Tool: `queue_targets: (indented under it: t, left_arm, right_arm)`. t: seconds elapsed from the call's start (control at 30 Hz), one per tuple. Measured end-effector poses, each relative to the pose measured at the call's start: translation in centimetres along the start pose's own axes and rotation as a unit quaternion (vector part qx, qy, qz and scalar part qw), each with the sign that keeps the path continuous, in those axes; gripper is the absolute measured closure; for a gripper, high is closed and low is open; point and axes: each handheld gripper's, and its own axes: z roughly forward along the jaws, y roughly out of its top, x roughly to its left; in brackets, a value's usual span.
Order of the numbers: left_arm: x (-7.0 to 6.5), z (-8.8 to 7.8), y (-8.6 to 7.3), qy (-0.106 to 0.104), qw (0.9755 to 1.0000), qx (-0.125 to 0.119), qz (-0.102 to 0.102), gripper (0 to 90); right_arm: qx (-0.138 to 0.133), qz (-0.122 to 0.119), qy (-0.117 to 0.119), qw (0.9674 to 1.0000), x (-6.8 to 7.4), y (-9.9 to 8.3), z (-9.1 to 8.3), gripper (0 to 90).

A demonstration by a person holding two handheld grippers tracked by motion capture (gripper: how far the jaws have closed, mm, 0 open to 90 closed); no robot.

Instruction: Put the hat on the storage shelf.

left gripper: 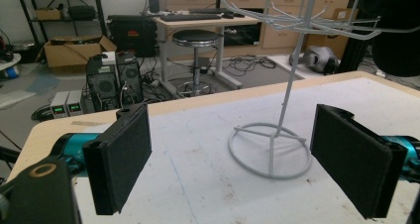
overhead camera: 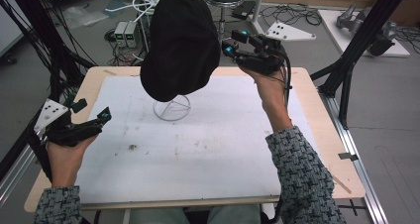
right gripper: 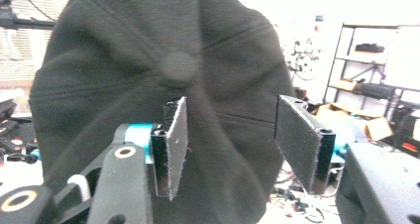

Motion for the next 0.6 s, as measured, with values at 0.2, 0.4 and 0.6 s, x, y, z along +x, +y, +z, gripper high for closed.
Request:
queue_targets:
  t: [0.2,0.4,0.6]
  left_arm:
    - [0.2,0.6,0.0,-0.003,1.0,0.0,-0.005,16.3]
    - [0.2,1.3,0.2,-0.004,1.0,0.001,-0.002,16.3]
    - [0.4,2.1,0.1,0.001,1.0,0.006,0.003,16.3]
  right_arm:
    - [0.004,-0.016,-0.031,0.9994,-0.3,0.0,-1.9,40.9]
    - [0.004,-0.008,-0.087,0.9962,-1.1,-0.6,-5.1,29.7]
    - [0.014,-0.005,-0.142,0.9897,-1.7,-1.9,-9.1,20.0]
